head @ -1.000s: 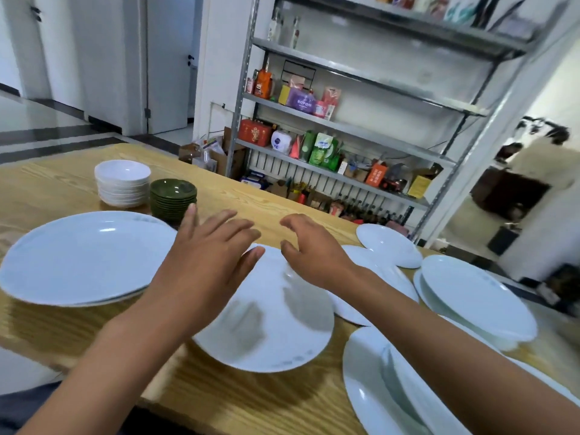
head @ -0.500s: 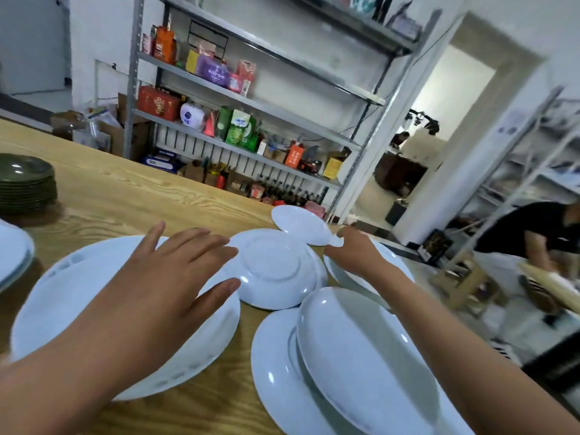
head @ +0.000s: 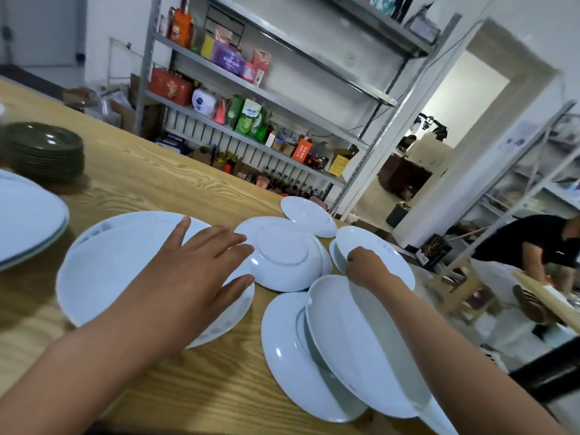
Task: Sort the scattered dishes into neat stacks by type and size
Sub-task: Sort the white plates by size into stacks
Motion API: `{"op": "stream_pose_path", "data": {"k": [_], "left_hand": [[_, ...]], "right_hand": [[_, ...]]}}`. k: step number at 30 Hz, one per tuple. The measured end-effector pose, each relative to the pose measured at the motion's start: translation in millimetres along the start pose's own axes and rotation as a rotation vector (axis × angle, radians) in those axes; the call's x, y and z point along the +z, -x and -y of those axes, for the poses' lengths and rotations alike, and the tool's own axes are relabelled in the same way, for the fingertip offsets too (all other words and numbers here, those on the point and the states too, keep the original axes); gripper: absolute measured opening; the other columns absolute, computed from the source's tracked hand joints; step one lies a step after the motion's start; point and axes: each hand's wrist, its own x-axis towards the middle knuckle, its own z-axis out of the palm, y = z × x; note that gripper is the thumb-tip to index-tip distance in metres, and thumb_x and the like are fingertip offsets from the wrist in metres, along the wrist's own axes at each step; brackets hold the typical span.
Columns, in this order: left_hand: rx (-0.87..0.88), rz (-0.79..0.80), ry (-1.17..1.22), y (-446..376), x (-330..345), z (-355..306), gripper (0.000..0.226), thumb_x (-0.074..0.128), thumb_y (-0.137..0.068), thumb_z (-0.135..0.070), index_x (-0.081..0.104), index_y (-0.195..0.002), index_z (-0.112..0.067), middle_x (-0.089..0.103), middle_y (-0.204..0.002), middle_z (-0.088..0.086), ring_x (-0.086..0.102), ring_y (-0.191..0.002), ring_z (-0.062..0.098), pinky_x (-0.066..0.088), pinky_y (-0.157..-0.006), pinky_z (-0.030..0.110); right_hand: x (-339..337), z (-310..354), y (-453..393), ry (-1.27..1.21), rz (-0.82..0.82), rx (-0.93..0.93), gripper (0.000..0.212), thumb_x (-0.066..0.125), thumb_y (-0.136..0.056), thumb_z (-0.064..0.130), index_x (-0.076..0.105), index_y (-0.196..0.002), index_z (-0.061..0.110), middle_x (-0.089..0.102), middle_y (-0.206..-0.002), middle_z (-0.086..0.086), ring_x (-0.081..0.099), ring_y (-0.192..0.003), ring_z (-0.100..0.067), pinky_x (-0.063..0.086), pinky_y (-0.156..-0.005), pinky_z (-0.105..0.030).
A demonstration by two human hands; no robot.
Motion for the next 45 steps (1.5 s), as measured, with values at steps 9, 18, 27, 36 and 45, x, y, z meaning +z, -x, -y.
{"op": "stream_pose_path", "data": {"k": [9, 18, 27, 36, 45], "left_hand": [[-0.013, -0.027, -0.048, 8.8, 2.4, 6.3, 0.047, 0.031, -0.092, -0.047, 0.064, -0.114, -0.023, 0.063, -0.121, -0.005, 0.053, -0.12, 0.018, 0.029, -0.105, 0.051], [-0.093, -0.086, -0.059, 17.9, -8.3, 28.1, 0.045, 0.035, -0.088, -0.048, 0.058, -0.12, -0.026, 0.064, -0.12, -0.006, 0.044, -0.117, 0.011, 0.026, -0.102, 0.04], [-0.16, -0.185, -0.099, 39.9, -32.1, 42.8, 0.065, 0.05, -0.087, -0.049, 0.034, -0.146, -0.025, 0.032, -0.152, 0.001, 0.038, -0.132, 0.022, 0.042, -0.093, 0.036], [-0.07, -0.21, -0.166, 49.5, -43.7, 49.0, 0.062, 0.027, -0.091, -0.059, 0.072, -0.107, -0.02, 0.068, -0.115, -0.002, 0.053, -0.122, 0.023, 0.044, -0.091, 0.034], [0.061, -0.168, -0.195, 50.0, -7.5, 65.7, 0.072, 0.021, -0.096, -0.052, 0.074, -0.061, -0.021, 0.074, -0.077, -0.005, 0.071, -0.088, 0.025, 0.043, -0.088, 0.028]], "right_hand": [[-25.2, 6.0, 19.9, 0.05, -0.186, -0.061, 0.021, 0.049, -0.088, 0.007, 0.061, -0.106, 0.006, 0.063, -0.103, -0.012, 0.058, -0.093, -0.029, 0.045, -0.076, -0.033], [-35.4, 19.7, 64.6, -0.021, -0.702, -0.419, 0.011, 0.055, -0.084, 0.003, 0.063, -0.085, 0.012, 0.062, -0.063, -0.005, 0.048, -0.057, -0.029, 0.028, -0.045, -0.026], [-25.0, 100.7, 135.9, -0.217, -0.965, -1.046, 0.028, 0.069, -0.077, 0.011, 0.073, -0.104, 0.012, 0.075, -0.099, -0.001, 0.072, -0.085, -0.017, 0.059, -0.062, -0.03], [-25.9, 142.0, 164.5, -0.248, -1.023, -1.365, 0.029, 0.071, -0.08, 0.001, 0.073, -0.108, 0.009, 0.071, -0.113, -0.006, 0.067, -0.108, -0.018, 0.054, -0.091, -0.032], [-22.7, 139.5, 170.7, -0.257, -0.476, -1.311, 0.032, 0.058, -0.086, 0.028, 0.068, -0.115, 0.023, 0.067, -0.121, 0.01, 0.055, -0.12, -0.004, 0.048, -0.098, -0.025]]}}
